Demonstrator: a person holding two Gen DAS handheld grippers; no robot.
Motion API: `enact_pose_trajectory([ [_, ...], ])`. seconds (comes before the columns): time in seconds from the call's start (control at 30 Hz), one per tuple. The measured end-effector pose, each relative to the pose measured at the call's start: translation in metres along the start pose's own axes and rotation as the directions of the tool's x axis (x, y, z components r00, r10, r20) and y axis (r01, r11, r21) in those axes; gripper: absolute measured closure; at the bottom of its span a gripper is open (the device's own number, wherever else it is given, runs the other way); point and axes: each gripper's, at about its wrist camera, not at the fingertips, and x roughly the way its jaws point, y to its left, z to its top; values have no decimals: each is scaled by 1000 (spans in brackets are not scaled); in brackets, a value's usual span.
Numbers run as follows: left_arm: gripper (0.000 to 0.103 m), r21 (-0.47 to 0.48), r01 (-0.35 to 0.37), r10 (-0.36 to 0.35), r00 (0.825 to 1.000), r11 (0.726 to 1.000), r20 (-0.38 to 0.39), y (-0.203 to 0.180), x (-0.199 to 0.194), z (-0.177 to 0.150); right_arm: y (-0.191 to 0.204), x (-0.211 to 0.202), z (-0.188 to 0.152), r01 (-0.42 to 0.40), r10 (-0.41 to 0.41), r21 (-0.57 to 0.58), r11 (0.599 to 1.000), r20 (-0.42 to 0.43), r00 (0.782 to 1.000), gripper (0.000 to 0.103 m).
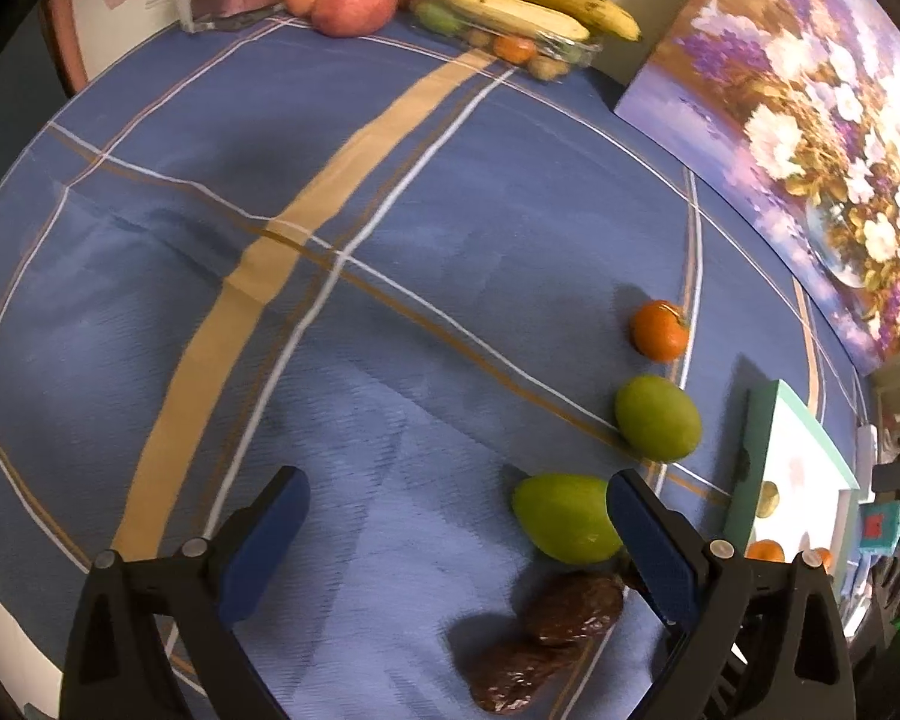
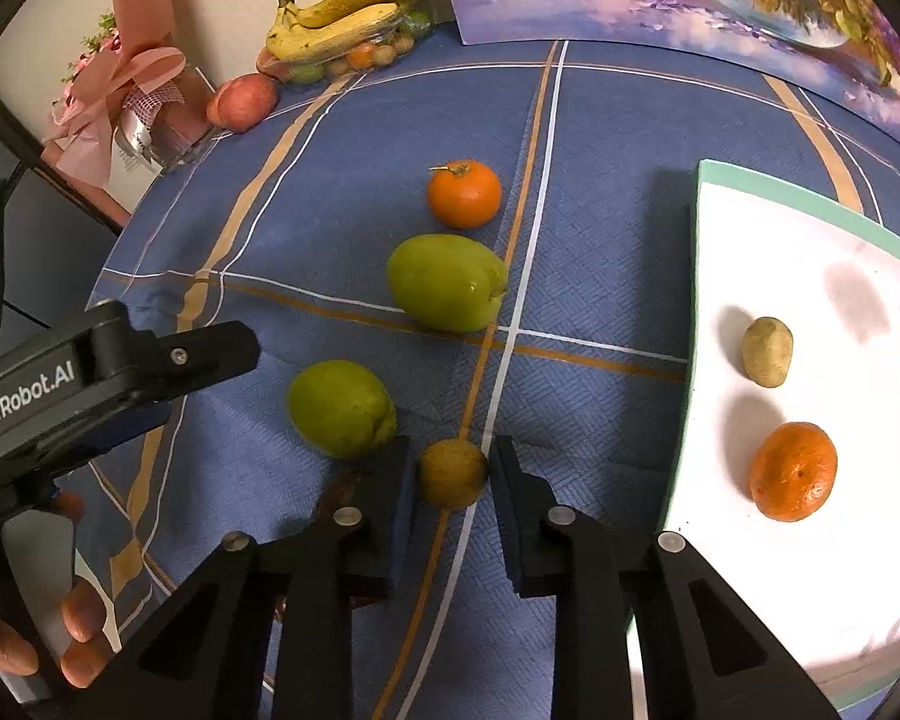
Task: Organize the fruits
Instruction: 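Grasp a small round yellow-brown fruit with the right tool while the left tool grasps a green mango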
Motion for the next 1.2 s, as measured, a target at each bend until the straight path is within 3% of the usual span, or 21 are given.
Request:
enact_pose_trajectory([
  [0.23, 3, 58, 25, -24, 1000, 998, -19, -20, 6, -3, -12, -18, 0, 1, -2, 16, 1000, 31, 1000, 77],
  [0.3, 12, 69, 32, -30, 999, 997, -27, -24, 8, -4, -16, -25, 1, 18, -19, 22, 1000, 40, 999, 77],
  [0.43, 15, 88, 54, -49, 997, 995, -54, -30, 14, -8, -26, -38, 1, 26, -28, 40, 999, 64, 998, 77],
  [0.5, 22, 97, 67, -60, 996, 993, -69, -35, 17, -9, -31, -44, 1, 34, -38, 43, 998, 76, 996, 77],
  [0.63, 23, 120, 72, -62, 994, 990, -85, -45, 22, -12, -35, -52, 1, 48, -52, 43, 998, 89, 995, 77],
  [0.83, 46, 141, 63, -48, 993, 988, -109, -50, 29, -14, -43, -61, -1, 54, -58, 48, 997, 100, 993, 77],
  [1.2, 46, 157, 137, -130, 990, 978, -50, -58, -4, -13, -46, -74, 1, 38, -45, 59, 998, 139, 989, 77],
])
